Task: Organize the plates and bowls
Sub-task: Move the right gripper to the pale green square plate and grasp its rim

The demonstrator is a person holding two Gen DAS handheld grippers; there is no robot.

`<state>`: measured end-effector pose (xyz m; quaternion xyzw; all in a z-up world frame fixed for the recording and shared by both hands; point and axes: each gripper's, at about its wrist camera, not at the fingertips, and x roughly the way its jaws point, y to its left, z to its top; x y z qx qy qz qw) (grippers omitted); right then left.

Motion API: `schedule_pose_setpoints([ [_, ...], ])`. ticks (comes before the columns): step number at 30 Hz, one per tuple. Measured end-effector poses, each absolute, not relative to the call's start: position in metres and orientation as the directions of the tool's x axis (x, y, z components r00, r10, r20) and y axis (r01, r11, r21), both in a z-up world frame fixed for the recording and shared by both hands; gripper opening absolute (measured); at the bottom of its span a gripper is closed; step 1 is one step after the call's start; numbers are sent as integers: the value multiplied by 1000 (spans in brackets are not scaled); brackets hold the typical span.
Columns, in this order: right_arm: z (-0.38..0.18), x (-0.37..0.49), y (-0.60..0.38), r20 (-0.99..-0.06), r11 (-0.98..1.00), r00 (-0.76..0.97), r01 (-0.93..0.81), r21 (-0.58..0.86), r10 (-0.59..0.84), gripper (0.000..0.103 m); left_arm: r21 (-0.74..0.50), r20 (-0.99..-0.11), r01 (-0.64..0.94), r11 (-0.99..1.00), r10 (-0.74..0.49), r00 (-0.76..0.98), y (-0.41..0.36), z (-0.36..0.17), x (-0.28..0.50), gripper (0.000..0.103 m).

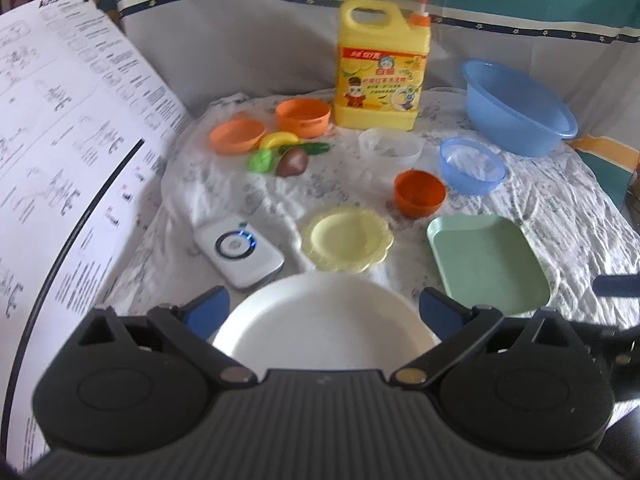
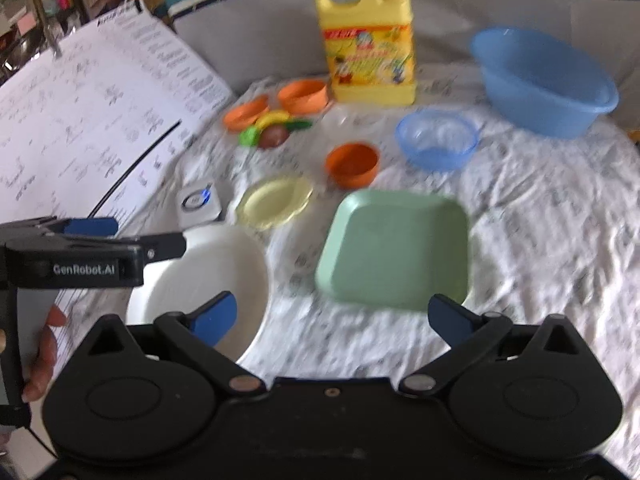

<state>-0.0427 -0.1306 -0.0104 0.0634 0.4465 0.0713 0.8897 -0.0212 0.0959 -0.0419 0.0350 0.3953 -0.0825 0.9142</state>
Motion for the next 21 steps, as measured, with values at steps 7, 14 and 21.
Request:
schedule_pose_setpoints([
  [7, -9, -22, -174, -795, 979, 591, 43, 200, 136, 103, -11, -731, 244, 970, -175, 660, 60, -45, 0, 103],
  [14, -29, -4, -209, -826, 958, 551, 157, 240, 116, 103, 2, -749, 339, 941, -223, 624, 12, -62, 18, 103],
  [21, -54, 13, -221, -843, 949, 525, 194, 249, 114, 86, -22, -788, 376, 926, -247, 563, -8, -85, 37, 94],
])
